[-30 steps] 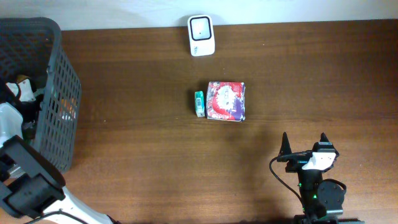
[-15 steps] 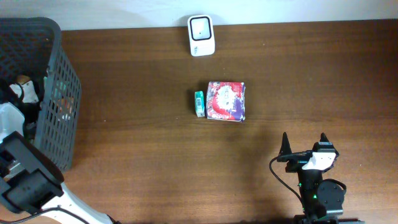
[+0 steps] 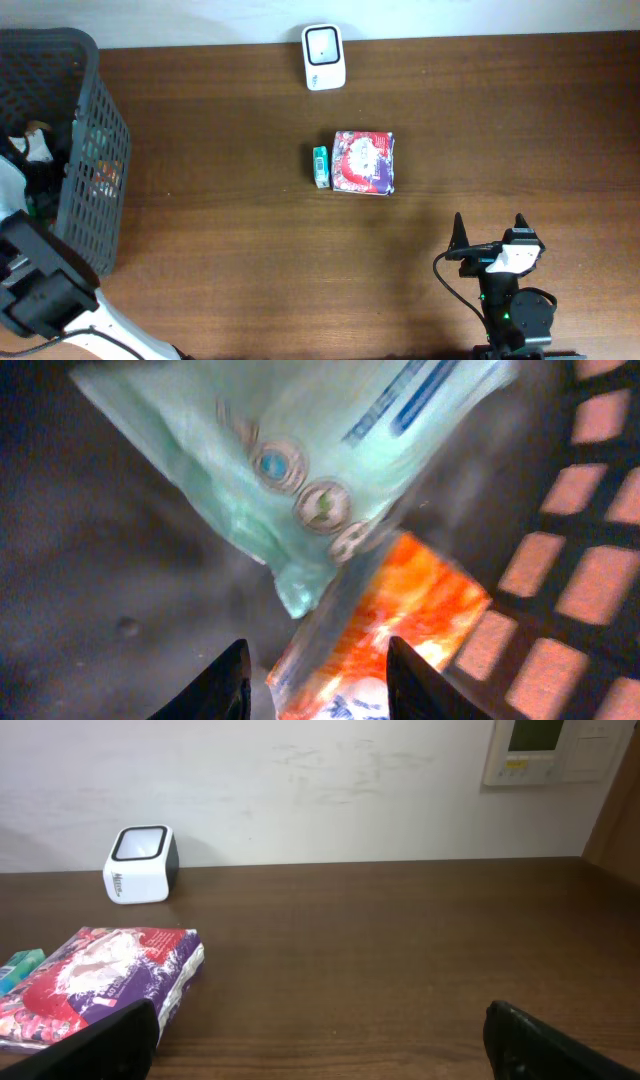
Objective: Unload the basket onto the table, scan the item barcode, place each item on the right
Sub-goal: 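Grasp the orange tissue pack and carry it to the scanner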
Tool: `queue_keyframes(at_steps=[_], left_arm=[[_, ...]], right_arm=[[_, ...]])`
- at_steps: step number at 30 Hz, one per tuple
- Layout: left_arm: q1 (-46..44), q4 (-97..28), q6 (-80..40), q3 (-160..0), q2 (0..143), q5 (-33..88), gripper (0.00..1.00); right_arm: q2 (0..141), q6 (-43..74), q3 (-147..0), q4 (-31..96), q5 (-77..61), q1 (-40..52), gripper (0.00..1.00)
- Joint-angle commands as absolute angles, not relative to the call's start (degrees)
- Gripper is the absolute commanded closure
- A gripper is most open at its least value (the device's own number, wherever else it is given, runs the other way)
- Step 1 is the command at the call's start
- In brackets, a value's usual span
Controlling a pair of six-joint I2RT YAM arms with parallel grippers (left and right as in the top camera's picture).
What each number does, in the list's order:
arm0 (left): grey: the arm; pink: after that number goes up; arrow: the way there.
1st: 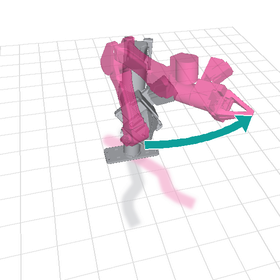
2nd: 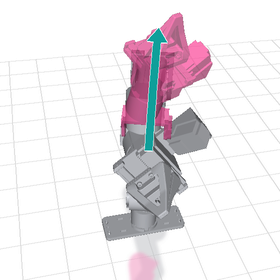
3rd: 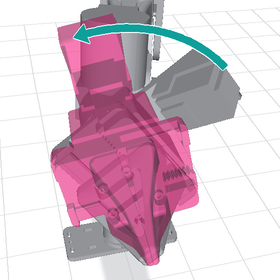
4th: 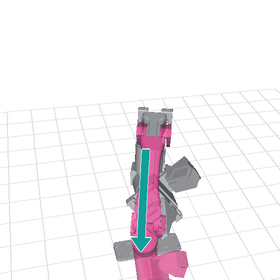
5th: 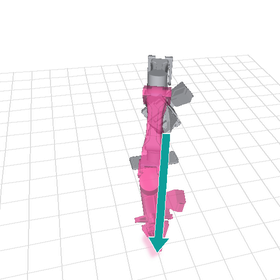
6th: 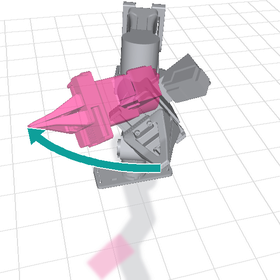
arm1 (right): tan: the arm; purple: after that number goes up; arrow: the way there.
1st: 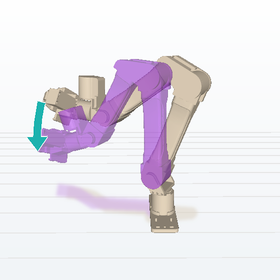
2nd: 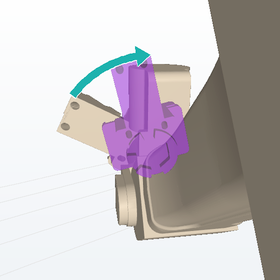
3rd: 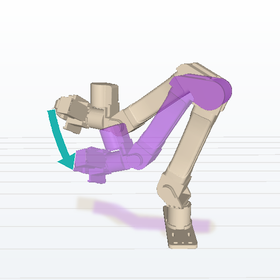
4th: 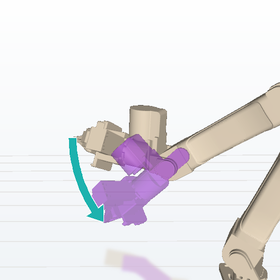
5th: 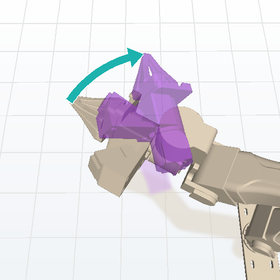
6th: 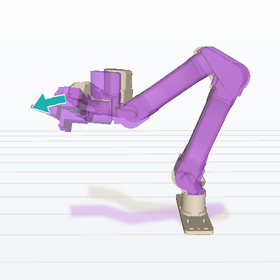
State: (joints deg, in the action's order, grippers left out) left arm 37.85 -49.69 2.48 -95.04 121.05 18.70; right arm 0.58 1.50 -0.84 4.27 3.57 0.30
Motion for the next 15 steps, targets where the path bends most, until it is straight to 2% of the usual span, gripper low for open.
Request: queue_keyframes(at_steps=[1,2,3,4,5,6,7,12,15], left_arm=[[37.93,-50.22,4.82,-95.61,125.10,19.20,0.49],[37.93,-50.02,4.86,-95.61,125.99,19.11,0.47],[37.93,-49.87,4.86,-95.61,126.17,19.11,0.57],[37.93,-49.56,4.84,-95.61,126.21,19.16,0.62],[37.93,-49.32,4.84,-95.61,126.21,19.38,0.71],[37.93,-49.19,4.84,-95.64,126.21,19.84,0.96],[37.93,-49.21,4.82,-95.77,126.19,21.93,1.00],[39.59,-56.82,1.98,-104.97,125.97,36.95,1.00],[40.49,-65.63,-1.13,-114.61,125.97,38.44,1.00]], right_arm=[[0.21,1.80,-0.32,4.43,3.66,-0.03,0.02],[0.21,1.80,-0.32,4.43,3.66,-0.03,0.02],[0.21,1.80,-0.32,4.43,3.66,-0.03,0.02],[0.21,1.80,-0.32,4.43,3.66,-0.03,0.01],[0.21,1.80,-0.32,4.43,3.66,-0.03,0.01],[0.21,1.80,-0.32,4.43,3.66,-0.03,0.01],[0.21,1.80,-0.32,4.43,3.66,-0.03,0.01],[0.21,1.80,-0.32,4.43,3.64,-0.03,0.01],[0.21,1.80,-0.32,4.43,3.66,-0.03,0.01]])
